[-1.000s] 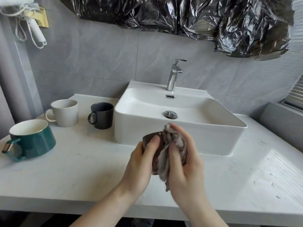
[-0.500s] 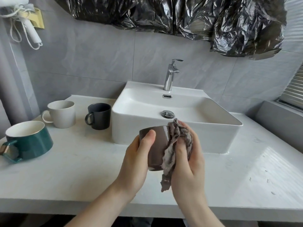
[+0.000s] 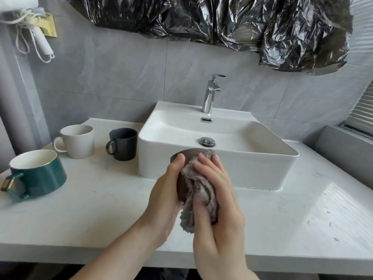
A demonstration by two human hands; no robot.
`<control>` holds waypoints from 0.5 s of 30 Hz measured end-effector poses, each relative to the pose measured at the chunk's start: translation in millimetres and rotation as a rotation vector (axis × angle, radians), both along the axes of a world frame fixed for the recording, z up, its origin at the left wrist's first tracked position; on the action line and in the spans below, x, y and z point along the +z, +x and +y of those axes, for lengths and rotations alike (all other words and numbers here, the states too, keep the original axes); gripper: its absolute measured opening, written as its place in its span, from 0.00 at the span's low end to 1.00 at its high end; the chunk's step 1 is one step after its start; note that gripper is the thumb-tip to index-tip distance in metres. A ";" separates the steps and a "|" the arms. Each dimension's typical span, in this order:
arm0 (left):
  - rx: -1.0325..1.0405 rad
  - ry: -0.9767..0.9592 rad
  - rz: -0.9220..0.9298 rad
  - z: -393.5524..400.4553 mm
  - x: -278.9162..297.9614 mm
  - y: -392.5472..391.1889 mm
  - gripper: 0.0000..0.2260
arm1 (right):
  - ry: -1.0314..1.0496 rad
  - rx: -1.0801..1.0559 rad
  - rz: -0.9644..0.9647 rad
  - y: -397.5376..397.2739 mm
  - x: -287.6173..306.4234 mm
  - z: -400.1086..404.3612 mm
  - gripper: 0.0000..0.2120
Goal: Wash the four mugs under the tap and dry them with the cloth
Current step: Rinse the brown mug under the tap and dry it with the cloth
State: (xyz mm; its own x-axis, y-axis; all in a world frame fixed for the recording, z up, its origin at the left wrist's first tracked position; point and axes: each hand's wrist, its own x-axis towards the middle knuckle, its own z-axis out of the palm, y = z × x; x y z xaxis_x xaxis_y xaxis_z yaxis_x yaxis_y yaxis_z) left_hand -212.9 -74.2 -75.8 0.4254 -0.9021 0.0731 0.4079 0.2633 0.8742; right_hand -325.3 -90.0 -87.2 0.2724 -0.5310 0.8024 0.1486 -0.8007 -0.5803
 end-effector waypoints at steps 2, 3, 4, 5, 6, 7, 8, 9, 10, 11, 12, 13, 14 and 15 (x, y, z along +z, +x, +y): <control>-0.006 -0.004 0.038 2.2 -3.5 -3.5 0.26 | 0.156 0.045 -0.039 3.2 3.5 -18.9 0.20; -0.005 -0.008 0.051 3.7 -4.8 -4.5 0.26 | 0.312 0.068 -0.087 4.9 8.0 -26.8 0.18; -0.004 -0.015 0.068 4.7 -4.7 -5.3 0.26 | 0.464 0.088 -0.114 5.4 12.4 -31.8 0.15; -0.004 -0.027 0.064 5.4 -4.7 -3.8 0.26 | 0.589 0.114 -0.120 5.2 16.4 -32.2 0.13; 0.001 -0.028 0.052 6.4 -2.9 -3.1 0.26 | 0.669 0.132 -0.114 4.7 16.9 -31.9 0.12; 0.002 -0.025 0.026 7.5 -1.5 -2.3 0.26 | 0.713 0.142 -0.122 5.0 18.5 -30.8 0.12; 0.005 -0.019 0.000 8.0 0.5 -1.8 0.27 | 0.722 0.144 -0.139 4.8 19.7 -30.0 0.12; 0.004 -0.017 -0.034 7.3 0.1 -0.6 0.28 | 0.701 0.134 -0.160 4.1 22.4 -29.8 0.12; -0.002 -0.011 -0.076 6.2 0.0 -1.4 0.30 | 0.669 0.122 -0.171 3.8 23.4 -32.3 0.12; -0.008 -0.008 -0.115 4.1 -2.3 -1.4 0.32 | 0.628 0.111 -0.177 3.4 25.7 -34.2 0.12; -0.016 -0.009 -0.134 3.1 -2.4 -2.9 0.33 | 0.577 0.100 -0.161 3.7 26.4 -36.5 0.12; -0.012 -0.005 -0.122 1.4 -3.3 -3.0 0.31 | 0.503 0.088 -0.129 3.6 26.3 -37.1 0.13; 0.010 0.005 -0.089 -0.4 -3.3 -3.3 0.27 | 0.409 0.073 -0.103 2.8 24.9 -35.1 0.15; 0.015 0.016 -0.053 -1.8 -3.4 -2.8 0.23 | 0.297 0.069 -0.073 1.5 23.1 -29.9 0.18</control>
